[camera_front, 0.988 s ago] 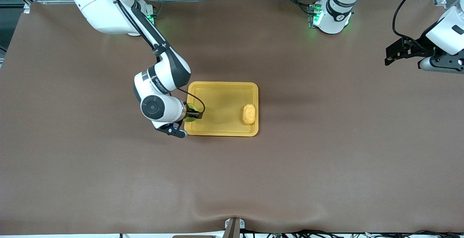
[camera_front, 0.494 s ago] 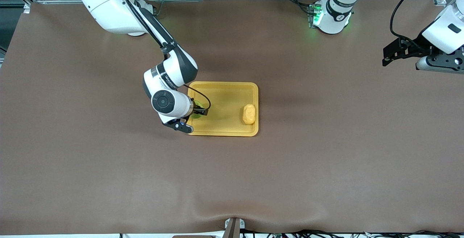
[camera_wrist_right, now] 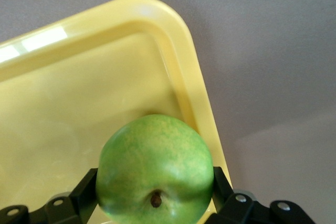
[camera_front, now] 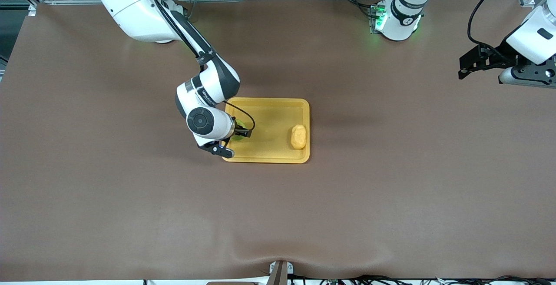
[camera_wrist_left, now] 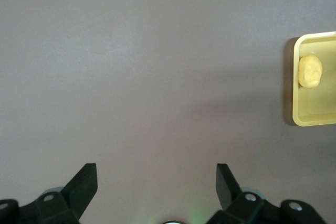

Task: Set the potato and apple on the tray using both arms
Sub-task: 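Carry the apple with the right gripper over the tray, then lower the apple onto the tray and open the right gripper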

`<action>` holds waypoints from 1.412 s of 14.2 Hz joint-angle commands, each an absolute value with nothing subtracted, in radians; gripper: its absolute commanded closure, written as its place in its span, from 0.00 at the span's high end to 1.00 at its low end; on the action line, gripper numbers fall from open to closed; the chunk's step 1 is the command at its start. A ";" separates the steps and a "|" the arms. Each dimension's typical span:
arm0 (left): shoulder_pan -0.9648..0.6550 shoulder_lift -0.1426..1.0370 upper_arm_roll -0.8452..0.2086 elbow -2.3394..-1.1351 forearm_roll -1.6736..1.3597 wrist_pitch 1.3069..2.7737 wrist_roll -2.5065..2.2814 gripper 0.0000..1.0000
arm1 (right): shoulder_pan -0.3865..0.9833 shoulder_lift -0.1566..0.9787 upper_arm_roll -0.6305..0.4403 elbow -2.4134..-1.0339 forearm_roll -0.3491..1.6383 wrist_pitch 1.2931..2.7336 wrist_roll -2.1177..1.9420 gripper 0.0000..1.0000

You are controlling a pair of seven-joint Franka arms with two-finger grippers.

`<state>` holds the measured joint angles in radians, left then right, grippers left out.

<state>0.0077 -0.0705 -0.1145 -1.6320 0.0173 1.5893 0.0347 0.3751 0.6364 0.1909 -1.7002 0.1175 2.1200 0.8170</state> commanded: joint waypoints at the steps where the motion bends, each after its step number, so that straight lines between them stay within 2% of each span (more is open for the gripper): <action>1: 0.015 -0.080 -0.120 -1.624 0.034 1.588 0.048 1.00 | 0.391 0.640 0.186 -1.712 0.140 2.149 0.830 0.83; 2: 0.017 -0.080 -0.114 -1.624 0.026 1.586 0.049 1.00 | 0.396 0.640 0.186 -1.712 0.140 2.151 0.830 0.85; 3: 0.018 -0.080 -0.110 -1.624 0.022 1.585 0.048 1.00 | 0.396 0.640 0.186 -1.712 0.140 2.149 0.830 1.00; 7: 0.052 -0.080 -0.103 -1.626 0.003 1.580 0.048 1.00 | 0.388 0.624 0.187 -1.687 0.140 2.125 0.827 1.00; 10: 0.054 -0.080 -0.103 -1.628 0.003 1.580 0.046 1.00 | 0.382 0.614 0.184 -1.608 0.140 2.053 0.824 1.00; 14: 0.054 -0.080 -0.106 -1.629 0.005 1.580 0.044 1.00 | 0.345 0.621 0.178 -1.403 0.135 1.855 0.816 1.00; 20: 0.045 -0.077 -0.115 -1.629 0.003 1.580 0.043 1.00 | 0.213 0.617 0.175 -1.186 0.129 1.600 0.805 1.00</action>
<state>0.0467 -0.0714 -0.1108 -1.6308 0.0145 1.5882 0.0348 0.2459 0.6095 0.1678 -1.2548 0.1173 1.6670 0.8114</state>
